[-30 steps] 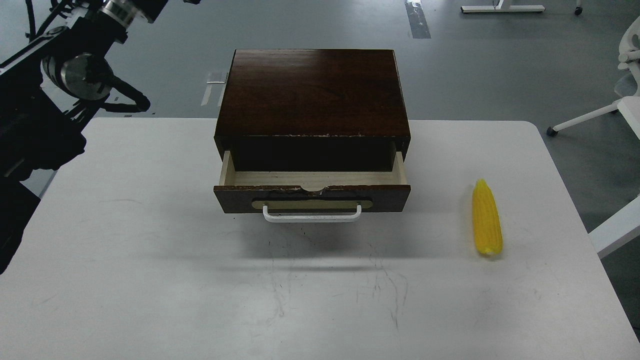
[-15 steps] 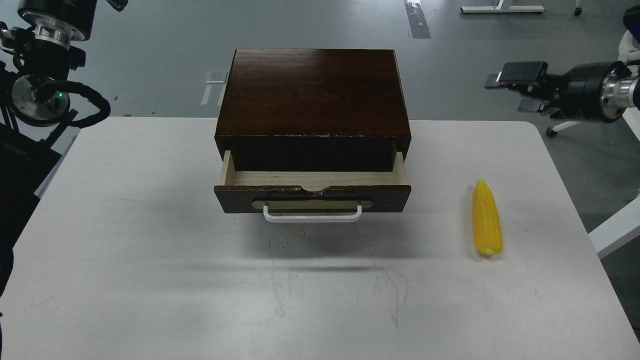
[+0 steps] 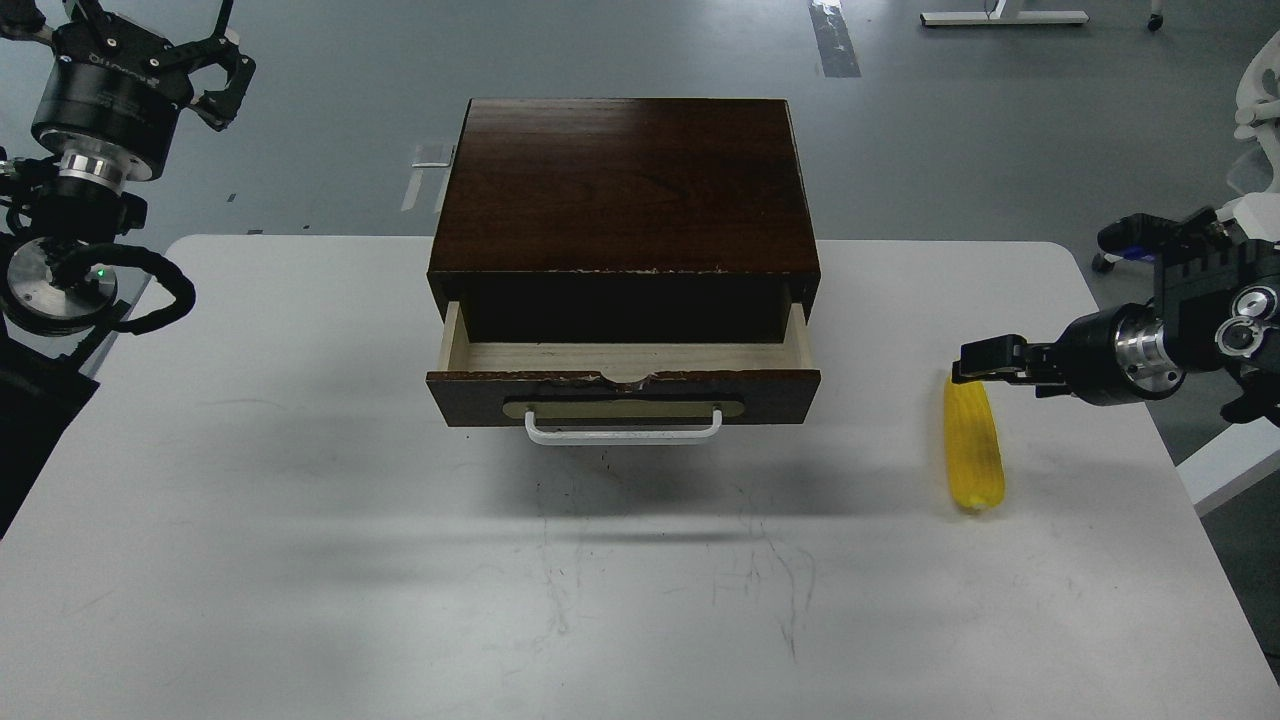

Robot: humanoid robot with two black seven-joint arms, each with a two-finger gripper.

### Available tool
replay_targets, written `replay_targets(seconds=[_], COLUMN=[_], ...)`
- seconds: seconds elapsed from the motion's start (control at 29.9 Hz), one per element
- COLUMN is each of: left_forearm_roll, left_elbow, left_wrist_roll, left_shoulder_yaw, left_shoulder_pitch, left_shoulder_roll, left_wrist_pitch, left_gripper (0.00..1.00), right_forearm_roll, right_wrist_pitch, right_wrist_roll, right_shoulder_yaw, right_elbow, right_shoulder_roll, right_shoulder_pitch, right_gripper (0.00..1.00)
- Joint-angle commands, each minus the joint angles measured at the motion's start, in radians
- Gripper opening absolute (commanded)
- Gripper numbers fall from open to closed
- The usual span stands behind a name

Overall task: Put corn in drawer with both arms
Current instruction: 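Reach the right gripper down and grasp the yellow corn cob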

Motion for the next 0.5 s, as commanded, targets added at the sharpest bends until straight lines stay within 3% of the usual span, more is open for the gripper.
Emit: replay_targets(seconds=[0.0, 0.37, 0.47], left_forearm_roll=[0.0, 0.0, 0.0], left_elbow=[-0.001, 0.0, 0.0], left_wrist_roll=[-0.001, -0.001, -0.001], left_shoulder_yaw=[0.0, 0.0, 0.0], left_shoulder_pitch=[0.009, 0.02, 0.02], left_shoulder_roll=[0.001, 0.014, 0.021], left_wrist_pitch=[0.0, 0.0, 0.0], left_gripper=[0.98, 0.98, 0.98], right_forearm_roll=[0.0, -0.016, -0.016], right_wrist_pitch=[0.0, 0.0, 0.0], right_wrist_roll=[-0.002, -0.029, -0.031], right_shoulder_yaw=[-0.007, -0.009, -0.007], right_elbow=[-0.041, -0.067, -0.11], right_shoulder_roll=[0.048, 0.061, 0.08], right_shoulder_pitch=[-0.018, -0.073, -0.092], right_gripper=[0.96, 0.91, 0.83])
